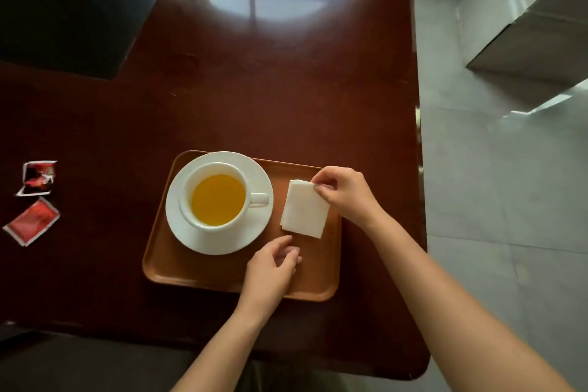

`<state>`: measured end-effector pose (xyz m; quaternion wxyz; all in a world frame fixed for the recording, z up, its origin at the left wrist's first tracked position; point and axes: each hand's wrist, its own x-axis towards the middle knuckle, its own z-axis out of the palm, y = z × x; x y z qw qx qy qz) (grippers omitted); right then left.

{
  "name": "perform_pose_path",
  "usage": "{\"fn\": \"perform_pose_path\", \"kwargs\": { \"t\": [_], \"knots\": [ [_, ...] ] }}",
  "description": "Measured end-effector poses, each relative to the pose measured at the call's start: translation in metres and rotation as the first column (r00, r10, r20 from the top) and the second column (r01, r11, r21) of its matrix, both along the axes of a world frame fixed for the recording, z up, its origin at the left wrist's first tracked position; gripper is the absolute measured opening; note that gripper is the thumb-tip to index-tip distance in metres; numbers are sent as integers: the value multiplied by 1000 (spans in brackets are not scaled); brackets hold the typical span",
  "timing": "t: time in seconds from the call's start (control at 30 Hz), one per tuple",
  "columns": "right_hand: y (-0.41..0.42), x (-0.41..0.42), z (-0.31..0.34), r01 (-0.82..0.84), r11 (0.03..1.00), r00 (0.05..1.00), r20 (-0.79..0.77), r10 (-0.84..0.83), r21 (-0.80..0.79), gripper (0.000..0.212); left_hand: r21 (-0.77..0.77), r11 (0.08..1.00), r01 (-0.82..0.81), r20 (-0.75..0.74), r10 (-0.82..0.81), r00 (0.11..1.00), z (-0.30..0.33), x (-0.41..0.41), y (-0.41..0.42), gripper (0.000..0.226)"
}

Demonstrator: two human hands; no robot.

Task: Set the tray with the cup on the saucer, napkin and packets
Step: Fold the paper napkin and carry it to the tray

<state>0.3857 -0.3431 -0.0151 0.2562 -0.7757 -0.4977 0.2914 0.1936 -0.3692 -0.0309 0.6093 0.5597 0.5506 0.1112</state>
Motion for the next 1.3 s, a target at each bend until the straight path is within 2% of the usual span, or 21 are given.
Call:
{"fn": "perform_pose_path", "kwargs": {
  "t": [0.07,0.1,0.2,0.27,0.37,0.5,0.63,1.17,1.3],
  "knots": [
    [2,1,-7,-22,999,998,57,20,26,8,201,976,78,-65,-67,996,1,0,-5,34],
    [3,1,-10,-40,998,995,97,36,41,8,327,934,147,-108,-117,987,2,0,-8,35],
    [1,-1,-14,-112,986,958,275,76,120,15,561,729,392,-308,-256,916,4,2,-16,44],
    [-5,-2,-16,-146,970,920,386,61,194,26,597,617,513,-430,-294,854,2,5,-18,52],
    [-23,-3,-18,-204,954,876,475,79,218,36,514,535,670,-588,-350,730,-4,10,-19,60],
    [-50,-7,-29,-333,937,831,502,240,103,45,413,523,746,-676,-372,636,-17,8,-19,64],
    [-52,-10,-33,-318,947,853,451,264,49,48,390,501,773,-719,-359,595,-21,8,-18,64],
    [-41,-6,-28,-334,941,835,479,272,49,45,391,519,761,-703,-365,610,-16,16,-10,63],
    [-39,-8,-15,-332,940,836,486,256,76,38,437,509,741,-675,-359,645,-3,15,-11,62]
  ]
}}
